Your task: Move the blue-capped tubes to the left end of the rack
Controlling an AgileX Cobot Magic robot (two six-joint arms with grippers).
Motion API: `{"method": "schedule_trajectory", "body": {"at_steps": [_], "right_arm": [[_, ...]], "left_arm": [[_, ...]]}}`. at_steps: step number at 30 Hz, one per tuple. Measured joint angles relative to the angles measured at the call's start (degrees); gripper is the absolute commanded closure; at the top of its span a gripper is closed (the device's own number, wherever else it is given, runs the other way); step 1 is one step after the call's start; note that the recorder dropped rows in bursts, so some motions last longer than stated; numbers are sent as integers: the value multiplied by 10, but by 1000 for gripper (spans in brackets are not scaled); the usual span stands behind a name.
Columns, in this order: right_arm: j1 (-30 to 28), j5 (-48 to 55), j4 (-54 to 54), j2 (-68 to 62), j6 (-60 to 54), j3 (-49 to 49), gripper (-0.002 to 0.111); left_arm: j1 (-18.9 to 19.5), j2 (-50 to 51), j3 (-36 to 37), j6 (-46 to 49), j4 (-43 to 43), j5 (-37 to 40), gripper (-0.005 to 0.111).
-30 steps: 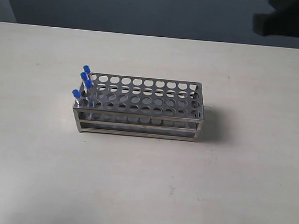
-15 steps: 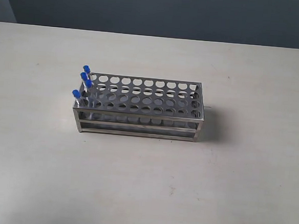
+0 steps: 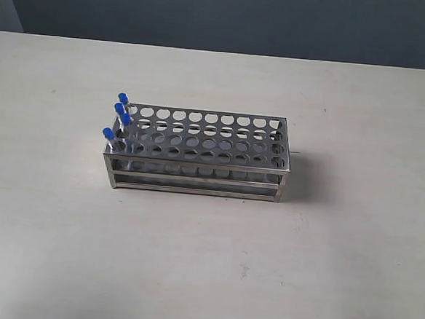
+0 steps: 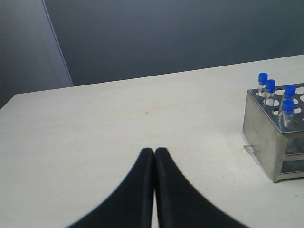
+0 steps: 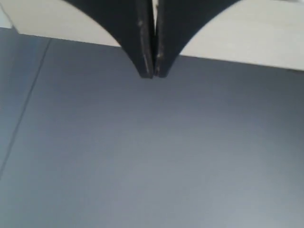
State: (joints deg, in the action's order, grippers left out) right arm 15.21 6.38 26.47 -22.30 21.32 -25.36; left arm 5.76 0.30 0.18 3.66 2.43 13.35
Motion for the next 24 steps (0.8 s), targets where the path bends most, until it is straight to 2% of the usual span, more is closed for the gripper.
{"method": "schedule_trajectory", "body": {"at_steps": [5,10,12,14,18,24], "right_arm": [[-73,-1,0,35,0,0,108],[-86,-5,-1,37,0,4,108],[-88,-26,-27,50,0,44,108],[-103,-40,-99,95,0,113,108],[-149,25,-202,208,0,222,108],[-157,107,-223,219,1,253,108]], "left_arm": [[0,0,0,0,0,0,106],[0,0,0,0,0,0,106],[0,0,0,0,0,0,106],[0,0,0,0,0,0,106],[0,0,0,0,0,0,106],[0,0,0,0,0,0,106]]}}
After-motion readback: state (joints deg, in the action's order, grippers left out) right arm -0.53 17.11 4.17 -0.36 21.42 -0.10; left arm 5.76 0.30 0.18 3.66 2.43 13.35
